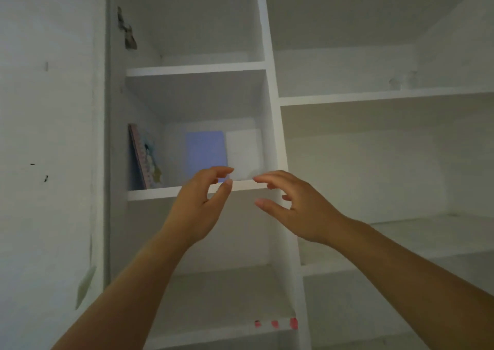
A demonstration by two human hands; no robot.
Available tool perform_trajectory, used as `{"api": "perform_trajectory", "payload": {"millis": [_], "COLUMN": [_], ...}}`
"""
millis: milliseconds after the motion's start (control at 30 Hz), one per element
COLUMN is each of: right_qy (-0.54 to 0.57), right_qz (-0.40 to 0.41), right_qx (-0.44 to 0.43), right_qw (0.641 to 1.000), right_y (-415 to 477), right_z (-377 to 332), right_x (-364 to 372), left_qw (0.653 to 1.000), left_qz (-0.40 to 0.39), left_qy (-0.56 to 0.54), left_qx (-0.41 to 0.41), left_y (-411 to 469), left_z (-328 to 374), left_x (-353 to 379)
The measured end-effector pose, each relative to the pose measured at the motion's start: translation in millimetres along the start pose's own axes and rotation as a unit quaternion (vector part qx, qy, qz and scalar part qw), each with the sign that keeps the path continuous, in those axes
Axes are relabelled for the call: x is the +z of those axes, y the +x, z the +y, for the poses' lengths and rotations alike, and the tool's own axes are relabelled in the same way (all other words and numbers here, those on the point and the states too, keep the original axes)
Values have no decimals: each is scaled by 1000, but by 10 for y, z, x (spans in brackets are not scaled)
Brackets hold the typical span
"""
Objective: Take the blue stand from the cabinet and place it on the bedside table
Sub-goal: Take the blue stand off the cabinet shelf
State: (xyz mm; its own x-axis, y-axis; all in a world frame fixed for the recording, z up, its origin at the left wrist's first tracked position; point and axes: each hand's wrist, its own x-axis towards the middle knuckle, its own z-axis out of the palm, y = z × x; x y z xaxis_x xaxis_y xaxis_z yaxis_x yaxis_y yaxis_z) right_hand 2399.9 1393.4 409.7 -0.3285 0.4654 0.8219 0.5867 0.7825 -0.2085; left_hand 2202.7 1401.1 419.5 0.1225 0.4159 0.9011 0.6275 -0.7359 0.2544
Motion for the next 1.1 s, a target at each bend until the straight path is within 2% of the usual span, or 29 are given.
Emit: {"api": "perform_trajectory", "payload": {"millis": [300,567,833,1000,1100], "right_qy": [13,21,-44,-73,-99], "right_qz": [16,27,87,58,37], "right_qx": [-56,-90,-110,-91,-80], "right_qw": [998,995,989,991,991], "right_y": [932,1954,2817,3135,3268], "right_z": [505,731,832,998,1108], "right_x": [232,381,386,589,680], "left_qw": [999,993,991,988,989], "left_qz": [26,46,75,89,109], "left_qy": [43,110,109,126,93], "left_qx": [19,9,-12,-23,-27], "left_y": [752,1459,2113,2317,2330], "left_z": [-791,-1125,-1433,-1727,-1910], "left_x": [91,47,-71,-6,90]}}
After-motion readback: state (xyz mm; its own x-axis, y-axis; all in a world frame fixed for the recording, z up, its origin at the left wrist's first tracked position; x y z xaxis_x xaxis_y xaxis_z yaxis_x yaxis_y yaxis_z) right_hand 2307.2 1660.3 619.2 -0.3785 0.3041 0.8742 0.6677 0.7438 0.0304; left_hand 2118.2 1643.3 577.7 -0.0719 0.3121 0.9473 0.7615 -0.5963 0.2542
